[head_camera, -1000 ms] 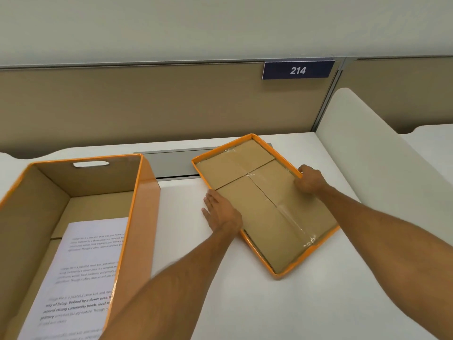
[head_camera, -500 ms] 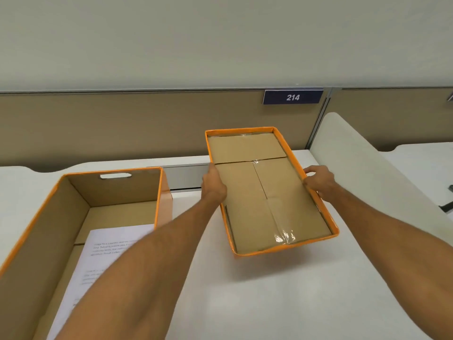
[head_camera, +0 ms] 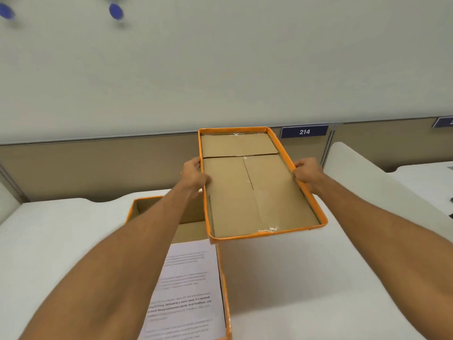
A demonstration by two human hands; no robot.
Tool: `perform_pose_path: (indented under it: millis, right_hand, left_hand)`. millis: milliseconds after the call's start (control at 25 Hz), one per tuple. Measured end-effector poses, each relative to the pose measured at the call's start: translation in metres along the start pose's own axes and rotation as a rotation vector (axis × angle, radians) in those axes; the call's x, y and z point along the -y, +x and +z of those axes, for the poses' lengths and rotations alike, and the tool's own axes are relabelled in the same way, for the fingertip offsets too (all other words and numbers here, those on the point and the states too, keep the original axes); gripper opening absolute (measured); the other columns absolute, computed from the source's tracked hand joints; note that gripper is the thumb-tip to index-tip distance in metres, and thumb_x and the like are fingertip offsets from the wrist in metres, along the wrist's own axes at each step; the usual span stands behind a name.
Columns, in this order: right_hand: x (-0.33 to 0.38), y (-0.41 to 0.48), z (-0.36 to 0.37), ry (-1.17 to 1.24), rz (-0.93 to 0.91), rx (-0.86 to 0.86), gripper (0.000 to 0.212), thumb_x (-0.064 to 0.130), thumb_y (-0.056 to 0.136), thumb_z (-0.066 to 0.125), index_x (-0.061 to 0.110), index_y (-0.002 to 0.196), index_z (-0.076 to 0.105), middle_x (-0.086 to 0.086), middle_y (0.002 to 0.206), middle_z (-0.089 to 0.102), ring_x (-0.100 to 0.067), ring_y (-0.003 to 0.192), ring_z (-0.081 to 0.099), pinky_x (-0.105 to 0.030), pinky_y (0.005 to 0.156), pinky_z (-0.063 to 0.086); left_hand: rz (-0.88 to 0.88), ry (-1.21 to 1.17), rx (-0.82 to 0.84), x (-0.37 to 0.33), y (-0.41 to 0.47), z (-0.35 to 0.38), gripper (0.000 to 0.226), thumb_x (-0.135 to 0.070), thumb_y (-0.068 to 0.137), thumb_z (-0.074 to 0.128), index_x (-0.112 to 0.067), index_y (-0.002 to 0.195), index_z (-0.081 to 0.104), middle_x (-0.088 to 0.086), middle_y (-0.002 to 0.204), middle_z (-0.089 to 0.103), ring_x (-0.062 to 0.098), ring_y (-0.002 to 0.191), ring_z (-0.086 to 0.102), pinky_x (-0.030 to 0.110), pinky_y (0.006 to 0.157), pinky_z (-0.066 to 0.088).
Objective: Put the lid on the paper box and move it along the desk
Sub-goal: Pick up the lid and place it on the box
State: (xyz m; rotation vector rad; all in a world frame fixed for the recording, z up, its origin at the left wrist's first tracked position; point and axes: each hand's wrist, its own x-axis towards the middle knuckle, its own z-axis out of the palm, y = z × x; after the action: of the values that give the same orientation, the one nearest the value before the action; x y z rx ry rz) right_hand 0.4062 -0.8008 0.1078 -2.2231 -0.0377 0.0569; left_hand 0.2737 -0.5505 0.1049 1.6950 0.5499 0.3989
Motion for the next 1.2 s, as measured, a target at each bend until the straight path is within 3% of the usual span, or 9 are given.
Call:
perform_pose_path:
  millis: [200,400,560,720,800,880,1000,1160,1200]
  right_hand:
    - [0.031,-0.071,0.055,0.052,0.002,0.066,0.022,0.0,0.089,0.058,0.001,0.109,0.068,-0.013,0.1,0.06,-0.026,0.096,0.057,-0.039,0.084,0.052]
    - [0.046,-0.129,0.109,0.076,0.001,0.158,0.017,0.002,0.089,0.058,0.002,0.104,0.066,-0.01,0.089,0.061,-0.024,0.086,0.06,-0.036,0.072,0.053]
    - [0.047,-0.156,0.137,0.049,-0.002,0.201,0.013,0.001,0.089,0.058,0.004,0.097,0.068,-0.012,0.094,0.063,-0.021,0.081,0.061,-0.031,0.062,0.053]
    - [0.049,-0.163,0.15,0.005,-0.003,0.237,0.014,0.001,0.09,0.057,0.001,0.1,0.067,-0.016,0.099,0.064,-0.024,0.088,0.063,-0.034,0.069,0.054]
    - [0.055,-0.162,0.153,-0.011,-0.019,0.235,0.017,0.002,0.09,0.057,-0.002,0.104,0.067,-0.016,0.101,0.064,-0.024,0.089,0.063,-0.035,0.073,0.055]
    - [0.07,-0.161,0.156,-0.099,-0.058,0.165,0.02,0.007,0.09,0.059,-0.002,0.107,0.062,-0.016,0.102,0.062,-0.025,0.092,0.061,-0.037,0.077,0.055]
    - [0.121,-0.167,0.158,-0.245,-0.252,0.038,0.015,0.019,0.089,0.059,0.009,0.097,0.051,-0.01,0.096,0.058,-0.025,0.088,0.057,-0.037,0.073,0.049]
    - [0.21,-0.18,0.164,0.045,-0.444,0.225,0.038,0.03,0.09,0.055,-0.007,0.09,0.064,-0.029,0.101,0.065,-0.035,0.082,0.059,-0.035,0.069,0.048]
    - [0.228,-0.185,0.162,0.132,-0.433,0.305,0.041,0.032,0.091,0.054,-0.008,0.088,0.063,-0.017,0.079,0.06,-0.031,0.075,0.053,-0.032,0.065,0.043]
  left_hand:
    - [-0.027,0.003,0.01,0.018,-0.036,-0.095,0.072,0.024,0.081,0.053,-0.005,0.145,0.037,0.013,0.142,0.05,0.031,0.129,0.049,0.036,0.091,0.05]
    - [-0.067,-0.01,-0.02,0.059,-0.059,-0.17,0.067,0.019,0.086,0.048,-0.01,0.145,0.037,0.008,0.143,0.05,0.028,0.118,0.055,0.04,0.08,0.055]
    - [-0.104,-0.019,-0.071,0.08,-0.069,-0.204,0.061,0.015,0.088,0.05,-0.011,0.142,0.039,0.009,0.143,0.049,0.032,0.124,0.054,0.045,0.083,0.055]
    - [-0.086,-0.117,-0.124,0.076,-0.072,-0.218,0.056,0.016,0.086,0.049,-0.007,0.136,0.046,0.011,0.136,0.055,0.031,0.118,0.057,0.045,0.084,0.056]
    - [-0.068,-0.204,-0.173,0.059,-0.073,-0.222,0.05,0.016,0.086,0.048,-0.004,0.132,0.049,0.011,0.124,0.059,0.026,0.105,0.061,0.036,0.073,0.057]
    - [-0.049,-0.236,-0.208,0.038,-0.069,-0.223,0.048,0.016,0.084,0.048,-0.003,0.128,0.051,0.012,0.116,0.06,0.022,0.092,0.061,0.029,0.064,0.053]
    - [0.007,-0.201,-0.231,0.003,-0.063,-0.215,0.044,0.016,0.079,0.049,-0.002,0.119,0.056,0.014,0.111,0.061,0.021,0.085,0.059,0.03,0.059,0.052]
    - [0.056,-0.257,-0.272,-0.037,-0.067,-0.187,0.047,0.009,0.074,0.063,-0.009,0.115,0.049,0.008,0.095,0.057,0.013,0.066,0.052,0.027,0.055,0.045]
    - [0.052,-0.274,-0.274,-0.045,-0.068,-0.182,0.055,0.004,0.072,0.069,-0.011,0.119,0.044,0.006,0.092,0.056,0.013,0.068,0.052,0.028,0.056,0.044]
